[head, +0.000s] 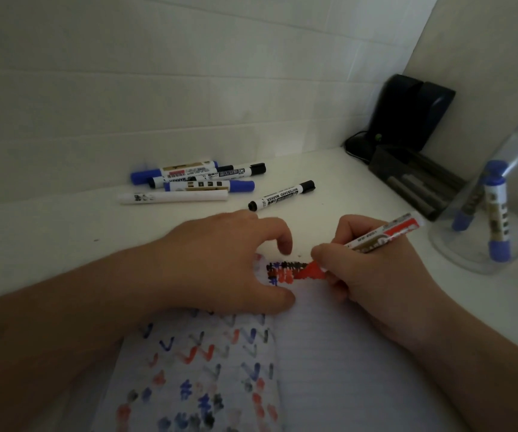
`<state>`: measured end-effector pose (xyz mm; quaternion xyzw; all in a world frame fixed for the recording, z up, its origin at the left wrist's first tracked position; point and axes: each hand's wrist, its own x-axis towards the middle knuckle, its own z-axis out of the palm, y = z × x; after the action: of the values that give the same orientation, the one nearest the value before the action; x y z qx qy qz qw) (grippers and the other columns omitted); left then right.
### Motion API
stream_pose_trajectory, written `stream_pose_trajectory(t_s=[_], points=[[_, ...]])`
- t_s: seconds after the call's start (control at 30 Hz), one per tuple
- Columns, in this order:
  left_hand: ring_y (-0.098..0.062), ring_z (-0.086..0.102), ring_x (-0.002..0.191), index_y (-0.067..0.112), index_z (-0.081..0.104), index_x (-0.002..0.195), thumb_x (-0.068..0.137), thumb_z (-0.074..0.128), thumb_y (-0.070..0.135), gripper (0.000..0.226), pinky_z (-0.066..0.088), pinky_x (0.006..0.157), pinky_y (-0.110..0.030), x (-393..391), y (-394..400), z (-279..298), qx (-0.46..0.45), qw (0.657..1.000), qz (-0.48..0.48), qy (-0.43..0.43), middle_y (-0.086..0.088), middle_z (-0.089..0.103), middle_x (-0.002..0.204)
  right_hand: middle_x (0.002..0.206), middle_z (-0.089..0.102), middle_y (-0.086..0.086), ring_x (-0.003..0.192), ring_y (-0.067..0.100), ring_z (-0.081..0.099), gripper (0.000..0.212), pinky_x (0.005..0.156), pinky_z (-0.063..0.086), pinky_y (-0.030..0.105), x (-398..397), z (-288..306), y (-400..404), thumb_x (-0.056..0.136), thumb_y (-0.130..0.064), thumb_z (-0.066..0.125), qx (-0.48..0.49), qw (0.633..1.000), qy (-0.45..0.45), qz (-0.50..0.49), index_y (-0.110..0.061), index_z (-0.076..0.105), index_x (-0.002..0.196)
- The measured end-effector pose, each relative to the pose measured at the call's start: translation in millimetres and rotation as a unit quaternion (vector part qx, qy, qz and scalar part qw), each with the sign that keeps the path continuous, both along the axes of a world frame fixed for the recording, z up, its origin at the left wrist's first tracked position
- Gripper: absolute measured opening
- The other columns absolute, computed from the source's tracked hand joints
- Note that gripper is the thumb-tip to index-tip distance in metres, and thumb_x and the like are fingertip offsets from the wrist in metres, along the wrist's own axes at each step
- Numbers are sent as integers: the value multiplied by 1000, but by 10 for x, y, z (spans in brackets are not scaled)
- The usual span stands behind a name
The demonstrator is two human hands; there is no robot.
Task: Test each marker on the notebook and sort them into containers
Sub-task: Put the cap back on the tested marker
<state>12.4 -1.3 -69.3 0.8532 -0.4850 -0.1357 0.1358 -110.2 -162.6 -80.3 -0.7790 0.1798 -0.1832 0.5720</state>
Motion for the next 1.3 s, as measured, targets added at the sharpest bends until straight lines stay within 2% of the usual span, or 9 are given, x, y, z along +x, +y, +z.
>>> stream_pose_trajectory(t_s=[0.13, 0.3, 0.37, 0.53, 0.73, 0.87, 1.0, 1.13, 1.3], points=[[-3, 60, 77, 52, 30, 125, 100, 57, 36, 40, 52, 62, -26, 30, -12, 22, -145, 985, 28, 92, 17, 59, 100, 56, 47, 10, 45, 16, 33, 26, 39, 28, 21, -33, 89, -145, 79, -7, 76, 190, 980, -60, 24, -14, 55, 64], [11, 60, 102, 37, 41, 115, 104, 50, 16, 26, 47, 79, -12, -14, -51, -87, -224, 963, 13, 147, 30, 67, 113, 70, 53, 5, 53, 12, 44, 13, 44, 37, 19, -81, 173, -259, 83, -25, 73, 263, 956, -106, 74, -17, 64, 78], [11, 61, 108, 36, 46, 111, 103, 53, 16, 23, 48, 83, -10, -5, -46, -114, -235, 959, 8, 156, 30, 68, 113, 72, 56, 6, 53, 13, 47, 18, 44, 38, 20, -76, 132, -262, 94, -26, 69, 279, 952, -97, 76, -15, 64, 81], [13, 61, 105, 36, 49, 109, 103, 54, 17, 20, 45, 78, -3, -2, -47, -124, -250, 957, -2, 150, 30, 69, 111, 68, 58, 10, 50, 17, 48, 17, 42, 38, 22, -45, 64, -251, 81, -21, 55, 299, 945, -102, 85, -9, 67, 85], [12, 61, 106, 39, 52, 111, 102, 56, 22, 20, 50, 88, -10, 14, -48, -140, -241, 964, -14, 112, 29, 68, 110, 73, 63, 16, 51, 20, 52, 23, 43, 41, 22, -15, 27, -230, 82, -19, 54, 273, 955, -71, 88, -8, 74, 87], [5, 63, 91, 43, 59, 108, 99, 57, 35, 13, 48, 74, -12, -19, -43, -100, -261, 962, -17, 79, 24, 69, 97, 79, 68, 20, 57, 22, 58, 25, 52, 50, 27, -22, 49, -174, 95, -12, 51, 263, 957, -73, 94, -7, 75, 93], [-4, 48, 58, 31, 65, 97, 98, 43, 46, 26, 41, 55, -17, -137, -75, 13, -378, 908, -6, 180, 9, 59, 68, 79, 70, 18, 58, 23, 61, 14, 58, 48, 32, -53, 110, -76, 93, -23, 65, 286, 942, -122, 128, -9, 62, 89], [-7, 37, 52, 18, 62, 93, 90, 45, 51, 37, 37, 52, -27, -211, -138, -18, -406, 853, 40, 324, 10, 44, 58, 71, 67, 15, 56, 19, 60, 17, 51, 50, 25, -62, 117, 15, 90, -22, 63, 276, 942, -158, 109, -10, 64, 78], [-13, 40, 56, 22, 56, 93, 100, 40, 51, 34, 40, 53, -37, -238, -123, -69, -418, 891, 12, 177, -4, 45, 65, 74, 69, 14, 61, 19, 62, 15, 56, 53, 24, -67, 90, 68, 88, -24, 66, 324, 928, -146, 113, -14, 68, 77]])
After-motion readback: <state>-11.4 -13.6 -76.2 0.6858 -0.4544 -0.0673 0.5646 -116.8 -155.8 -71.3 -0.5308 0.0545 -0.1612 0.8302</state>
